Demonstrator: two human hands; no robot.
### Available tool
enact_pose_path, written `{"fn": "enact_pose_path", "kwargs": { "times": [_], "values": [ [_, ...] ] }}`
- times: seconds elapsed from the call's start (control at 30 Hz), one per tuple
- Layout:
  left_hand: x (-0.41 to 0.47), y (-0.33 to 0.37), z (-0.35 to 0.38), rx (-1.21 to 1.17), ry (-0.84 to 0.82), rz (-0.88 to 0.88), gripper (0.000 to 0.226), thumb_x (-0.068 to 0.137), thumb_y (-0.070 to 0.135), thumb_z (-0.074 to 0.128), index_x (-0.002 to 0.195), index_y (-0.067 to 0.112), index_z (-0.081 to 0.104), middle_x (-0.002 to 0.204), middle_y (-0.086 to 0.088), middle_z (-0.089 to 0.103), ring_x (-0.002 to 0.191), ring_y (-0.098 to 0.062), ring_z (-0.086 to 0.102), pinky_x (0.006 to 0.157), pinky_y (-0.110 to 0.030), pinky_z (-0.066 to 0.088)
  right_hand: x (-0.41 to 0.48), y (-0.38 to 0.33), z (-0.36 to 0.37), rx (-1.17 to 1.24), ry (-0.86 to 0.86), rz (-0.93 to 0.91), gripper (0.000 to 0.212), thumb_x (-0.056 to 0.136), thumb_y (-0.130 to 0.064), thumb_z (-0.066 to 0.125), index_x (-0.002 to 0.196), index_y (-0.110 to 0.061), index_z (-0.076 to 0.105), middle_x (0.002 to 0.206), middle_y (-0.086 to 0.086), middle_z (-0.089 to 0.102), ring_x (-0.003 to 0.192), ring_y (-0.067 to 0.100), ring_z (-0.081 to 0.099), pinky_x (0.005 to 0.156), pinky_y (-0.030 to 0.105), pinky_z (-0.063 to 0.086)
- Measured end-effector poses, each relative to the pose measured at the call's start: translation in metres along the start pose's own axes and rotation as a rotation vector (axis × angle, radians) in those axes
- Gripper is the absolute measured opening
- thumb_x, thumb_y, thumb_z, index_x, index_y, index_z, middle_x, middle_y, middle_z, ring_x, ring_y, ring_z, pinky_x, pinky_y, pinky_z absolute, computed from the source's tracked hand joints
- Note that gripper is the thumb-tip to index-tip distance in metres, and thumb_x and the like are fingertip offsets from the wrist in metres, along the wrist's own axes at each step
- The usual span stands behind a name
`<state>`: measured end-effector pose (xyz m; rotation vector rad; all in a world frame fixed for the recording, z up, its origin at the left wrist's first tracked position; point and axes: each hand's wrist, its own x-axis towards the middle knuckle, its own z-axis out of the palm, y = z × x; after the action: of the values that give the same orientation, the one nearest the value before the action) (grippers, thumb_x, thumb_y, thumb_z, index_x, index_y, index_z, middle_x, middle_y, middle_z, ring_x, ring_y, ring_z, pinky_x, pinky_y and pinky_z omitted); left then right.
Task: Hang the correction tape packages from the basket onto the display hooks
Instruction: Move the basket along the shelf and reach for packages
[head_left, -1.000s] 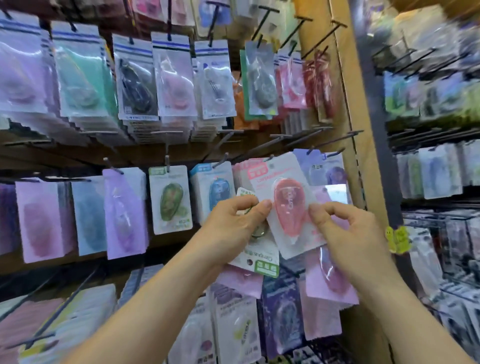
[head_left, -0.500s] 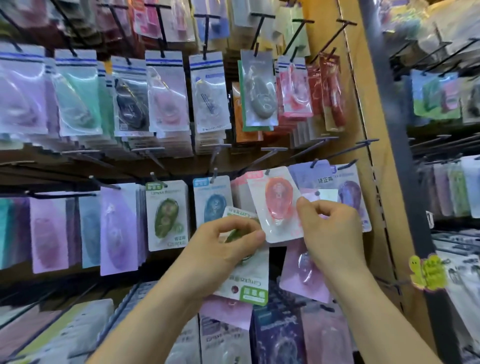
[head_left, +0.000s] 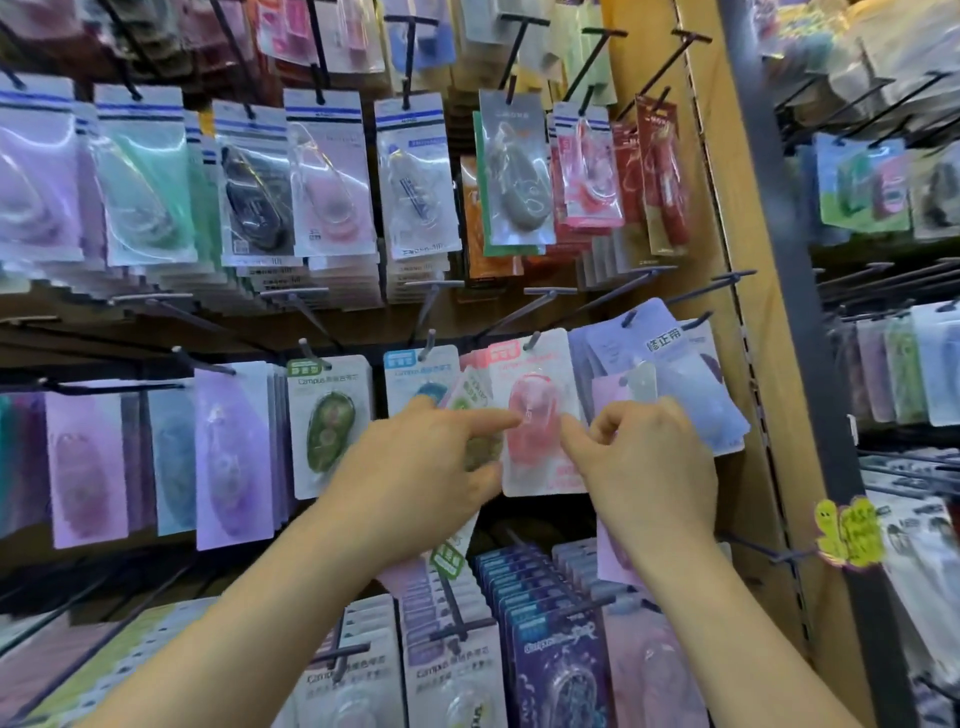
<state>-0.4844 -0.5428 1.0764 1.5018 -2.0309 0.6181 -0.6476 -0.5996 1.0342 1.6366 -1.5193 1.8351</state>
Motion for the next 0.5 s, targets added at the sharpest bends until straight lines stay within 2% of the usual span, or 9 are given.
{"fn": "enact_pose_path", "kwargs": {
  "times": [0.07,0.13,0.2,0.27,0.3,0.33,0.4,0.5],
  "values": [
    [0.008,0.005,-0.002,0.139,-0.041,-0.012,0.053,0.092,0.046,0.045,0.138,0.066,0.027,0.097,0.005,0.042,0.090,-0.019,0.051,0.083,-0.035,0.049,-0.005,-0.003,-0.006,-0.069,-0.032,-0.012,0.037,0.089,-0.051,0.059,0.067,-0.024,0.049,0.093,0.004,0.048,0.070,0.021,0.046,0.051,0.028,0.026],
    [0.013,0.008,-0.002,0.219,-0.075,-0.016,0.055,0.093,0.047,0.043,0.140,0.066,0.022,0.105,0.002,0.041,0.089,-0.023,0.049,0.075,-0.035,0.045,-0.013,-0.005,-0.014,-0.127,-0.053,-0.038,0.030,0.089,-0.049,0.058,0.073,-0.025,0.048,0.096,0.001,0.041,0.062,0.018,0.041,0.049,0.026,0.025],
    [0.016,0.011,-0.002,0.275,-0.079,-0.007,0.053,0.094,0.049,0.042,0.141,0.064,0.021,0.102,0.002,0.037,0.085,-0.023,0.043,0.070,-0.035,0.041,-0.022,-0.001,-0.021,-0.134,0.000,-0.120,0.025,0.088,-0.039,0.062,0.073,-0.027,0.046,0.092,0.000,0.036,0.055,0.014,0.036,0.047,0.023,0.021],
    [0.017,0.011,-0.003,0.280,-0.072,-0.003,0.053,0.095,0.048,0.042,0.140,0.064,0.021,0.100,0.002,0.035,0.084,-0.023,0.042,0.071,-0.035,0.043,-0.028,0.007,-0.027,-0.015,0.092,-0.225,0.026,0.081,-0.024,0.069,0.068,-0.027,0.047,0.086,0.000,0.034,0.053,0.014,0.041,0.045,0.021,0.025],
    [0.016,0.009,-0.003,0.265,-0.071,-0.006,0.053,0.094,0.048,0.041,0.140,0.065,0.022,0.099,0.002,0.036,0.085,-0.022,0.044,0.074,-0.035,0.047,-0.028,0.011,-0.029,0.096,0.111,-0.258,0.028,0.079,-0.019,0.072,0.066,-0.027,0.048,0.084,0.000,0.035,0.057,0.017,0.047,0.047,0.023,0.033],
    [0.015,0.007,-0.003,0.244,-0.069,-0.009,0.053,0.094,0.048,0.042,0.140,0.065,0.022,0.099,0.002,0.038,0.087,-0.022,0.046,0.078,-0.036,0.050,-0.027,0.014,-0.029,0.220,0.096,-0.273,0.029,0.079,-0.019,0.073,0.067,-0.028,0.048,0.082,0.000,0.037,0.064,0.015,0.050,0.054,0.021,0.040],
    [0.010,0.001,-0.005,0.174,-0.042,-0.024,0.053,0.092,0.048,0.045,0.138,0.065,0.027,0.104,0.004,0.047,0.093,-0.021,0.050,0.086,-0.037,0.051,-0.023,0.016,-0.028,0.381,-0.008,-0.280,0.024,0.080,-0.023,0.073,0.073,-0.032,0.051,0.086,0.000,0.044,0.079,0.007,0.049,0.071,0.010,0.040],
    [-0.003,-0.011,-0.008,-0.052,0.019,-0.047,0.050,0.089,0.046,0.055,0.134,0.062,0.040,0.124,0.012,0.059,0.101,-0.014,0.060,0.082,-0.030,0.050,-0.013,0.016,-0.015,0.386,-0.156,-0.287,0.037,0.083,-0.017,0.071,0.094,-0.043,0.049,0.100,-0.002,0.049,0.090,0.003,0.047,0.079,0.004,0.036]
  ]
}}
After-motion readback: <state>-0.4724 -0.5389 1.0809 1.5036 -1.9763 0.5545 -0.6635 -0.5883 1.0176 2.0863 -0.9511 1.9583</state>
